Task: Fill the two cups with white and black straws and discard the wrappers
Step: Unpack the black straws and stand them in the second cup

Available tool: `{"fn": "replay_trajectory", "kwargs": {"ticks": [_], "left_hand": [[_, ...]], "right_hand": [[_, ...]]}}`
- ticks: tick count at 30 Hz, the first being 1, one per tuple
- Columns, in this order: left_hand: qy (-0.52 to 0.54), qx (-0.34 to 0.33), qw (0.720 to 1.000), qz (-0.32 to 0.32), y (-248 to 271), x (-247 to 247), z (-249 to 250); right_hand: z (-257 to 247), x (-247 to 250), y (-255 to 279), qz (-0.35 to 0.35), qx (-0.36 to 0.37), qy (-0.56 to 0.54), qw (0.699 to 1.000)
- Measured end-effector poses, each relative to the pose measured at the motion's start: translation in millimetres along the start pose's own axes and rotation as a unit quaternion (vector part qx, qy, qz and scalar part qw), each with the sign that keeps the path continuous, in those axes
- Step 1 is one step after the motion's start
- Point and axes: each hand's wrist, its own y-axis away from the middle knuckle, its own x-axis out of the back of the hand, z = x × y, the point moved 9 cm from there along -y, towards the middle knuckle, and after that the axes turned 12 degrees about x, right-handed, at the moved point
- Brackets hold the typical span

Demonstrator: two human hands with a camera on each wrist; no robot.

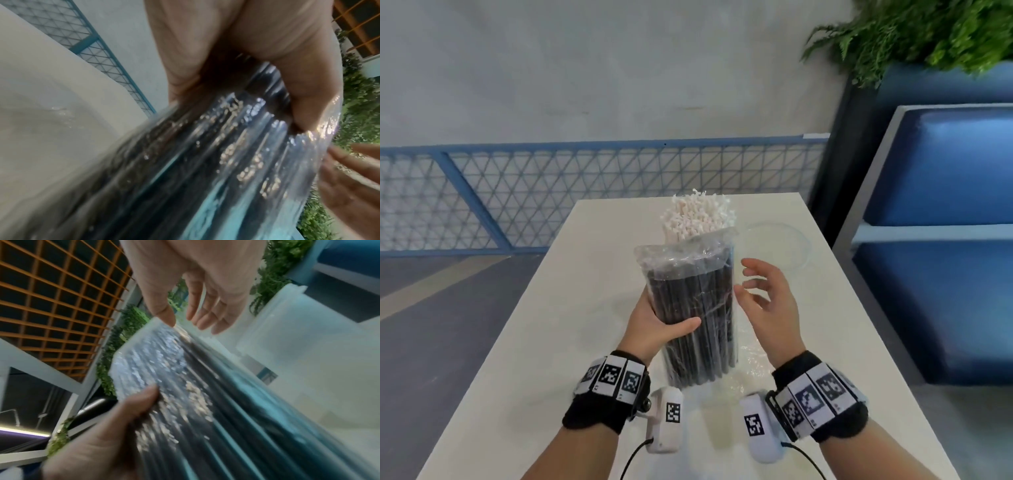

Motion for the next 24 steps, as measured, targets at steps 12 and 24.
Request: {"fn": "replay_trajectory", "kwargs": {"ticks": [12,24], "left_hand": [[-0.034,0.019,0.999,-0.011,-15,-5,-18],[-0.018,0.026,0.999,0.000,-28,3,-33]], "right_hand": [[11,-21,-15,0.069,-0.091,-0.089,0.990],[12,-25,-19,0.051,-0.112,-0.010,0.992]]}}
